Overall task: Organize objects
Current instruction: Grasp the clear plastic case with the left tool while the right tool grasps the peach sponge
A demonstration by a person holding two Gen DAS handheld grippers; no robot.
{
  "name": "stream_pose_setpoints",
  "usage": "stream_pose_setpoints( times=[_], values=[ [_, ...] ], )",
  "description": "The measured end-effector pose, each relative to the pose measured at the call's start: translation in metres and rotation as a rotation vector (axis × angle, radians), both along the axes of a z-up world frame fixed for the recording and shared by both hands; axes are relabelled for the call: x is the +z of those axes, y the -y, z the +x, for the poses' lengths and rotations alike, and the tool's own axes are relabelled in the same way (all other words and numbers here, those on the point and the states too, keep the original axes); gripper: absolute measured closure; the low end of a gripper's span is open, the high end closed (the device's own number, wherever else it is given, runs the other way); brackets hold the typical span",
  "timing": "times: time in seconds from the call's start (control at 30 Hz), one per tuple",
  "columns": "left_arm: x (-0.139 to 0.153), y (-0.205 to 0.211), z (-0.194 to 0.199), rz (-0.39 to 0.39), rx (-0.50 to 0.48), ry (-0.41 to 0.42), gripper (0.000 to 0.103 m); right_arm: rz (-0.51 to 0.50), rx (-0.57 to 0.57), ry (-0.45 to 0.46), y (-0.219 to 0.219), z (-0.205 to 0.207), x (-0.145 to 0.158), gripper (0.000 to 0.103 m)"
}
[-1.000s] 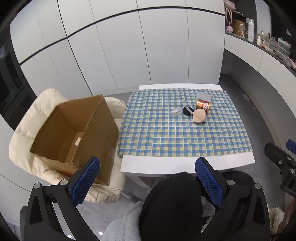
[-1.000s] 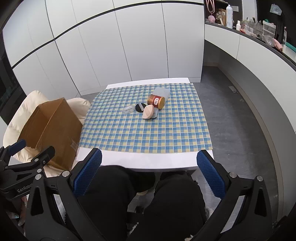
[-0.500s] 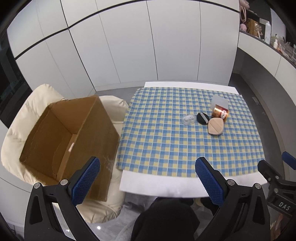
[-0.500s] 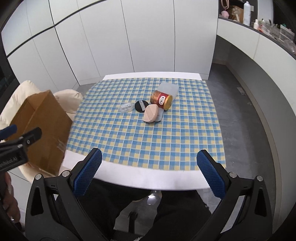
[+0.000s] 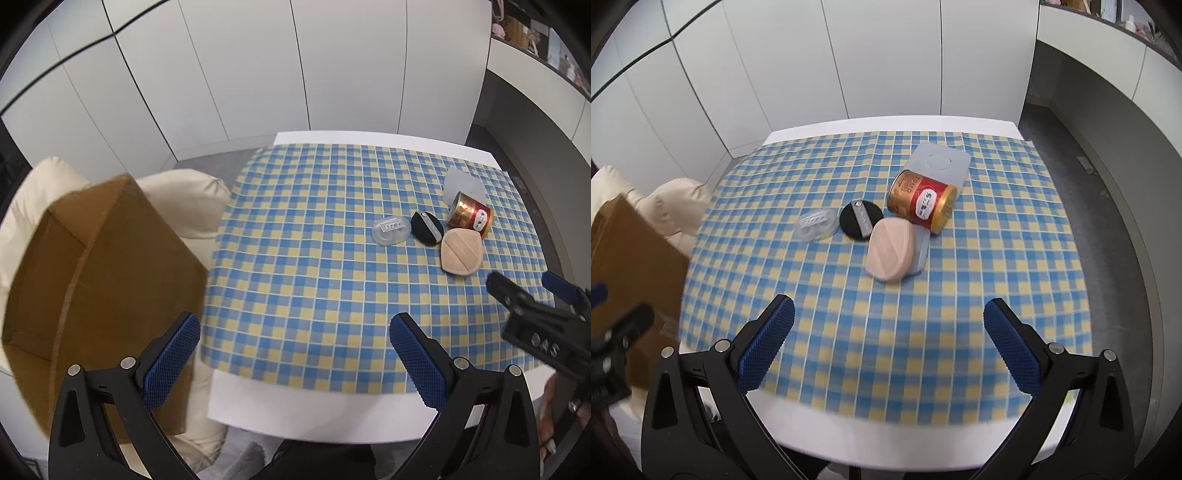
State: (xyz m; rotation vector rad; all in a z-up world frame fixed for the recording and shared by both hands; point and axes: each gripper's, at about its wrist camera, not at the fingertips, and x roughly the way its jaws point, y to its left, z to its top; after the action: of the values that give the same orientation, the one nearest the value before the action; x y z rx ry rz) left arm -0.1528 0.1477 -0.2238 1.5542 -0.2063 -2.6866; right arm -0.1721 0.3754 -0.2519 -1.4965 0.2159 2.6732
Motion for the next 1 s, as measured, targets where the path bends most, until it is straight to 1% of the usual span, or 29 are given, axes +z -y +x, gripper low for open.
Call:
stream_pose_setpoints(
  times=[0.17,0.23,0.33,0.37,0.43,0.47,0.5,0.53,0.6,0.67,0.7,0.77,0.83,0.87,0.93,1.0],
  values=[
    [-0.031,-0.002,-0.023,0.023,0.009,0.049,0.001,0.005,-0.038,0.004,-0.004,-0.036,-0.022,0.0],
    [-0.039,-0.004,-0.028,0.019,0.011,0.05,0.001,0.006,-0.053,0.006,-0.004,-0.051,-0.033,0.0],
    [-0.053,-0.009,-0.04,0.009,0.002,0.05,0.001,0.036,-0.065,0.017,0.002,-0.066,-0.052,0.0],
    [-0.056,-0.01,-0.044,0.008,0.0,0.053,0.001,0.048,-0.066,0.021,0.005,-0.069,-0.057,0.002],
    [-0.064,-0.013,-0.052,0.015,-0.003,0.063,0.001,0.064,-0.061,0.029,0.008,-0.071,-0.066,0.011],
    [-0.068,-0.015,-0.056,0.021,-0.001,0.069,0.001,0.076,-0.044,0.041,0.011,-0.072,-0.07,0.029],
    [-0.07,-0.016,-0.059,0.027,0.0,0.073,0.001,0.105,-0.022,0.057,0.013,-0.074,-0.074,0.052],
    [-0.073,-0.018,-0.063,0.041,0.003,0.08,0.001,0.147,-0.004,0.069,0.015,-0.074,-0.077,0.062],
    [-0.076,-0.023,-0.07,0.064,-0.001,0.086,0.001,0.166,0.026,0.05,0.012,-0.068,-0.077,0.066],
    [-0.08,-0.03,-0.077,0.085,-0.017,0.091,0.001,0.169,0.033,0.021,0.005,-0.062,-0.073,0.074],
    [-0.081,-0.034,-0.08,0.089,-0.021,0.092,0.001,0.166,0.025,-0.001,0.0,-0.059,-0.068,0.075],
    [-0.088,-0.044,-0.089,0.099,-0.031,0.093,0.001,0.131,0.003,-0.037,-0.013,-0.057,-0.059,0.075],
    [-0.095,-0.051,-0.097,0.106,-0.025,0.096,0.001,0.073,-0.014,-0.073,-0.024,-0.053,-0.053,0.081],
    [-0.099,-0.056,-0.103,0.115,-0.021,0.1,0.001,0.051,-0.022,-0.083,-0.028,-0.053,-0.05,0.082],
    [-0.109,-0.066,-0.115,0.14,-0.014,0.121,0.001,0.024,-0.039,-0.094,-0.035,-0.051,-0.05,0.083],
    [-0.118,-0.073,-0.125,0.157,-0.005,0.144,0.001,0.014,-0.044,-0.083,-0.037,-0.051,-0.053,0.084]
  ],
)
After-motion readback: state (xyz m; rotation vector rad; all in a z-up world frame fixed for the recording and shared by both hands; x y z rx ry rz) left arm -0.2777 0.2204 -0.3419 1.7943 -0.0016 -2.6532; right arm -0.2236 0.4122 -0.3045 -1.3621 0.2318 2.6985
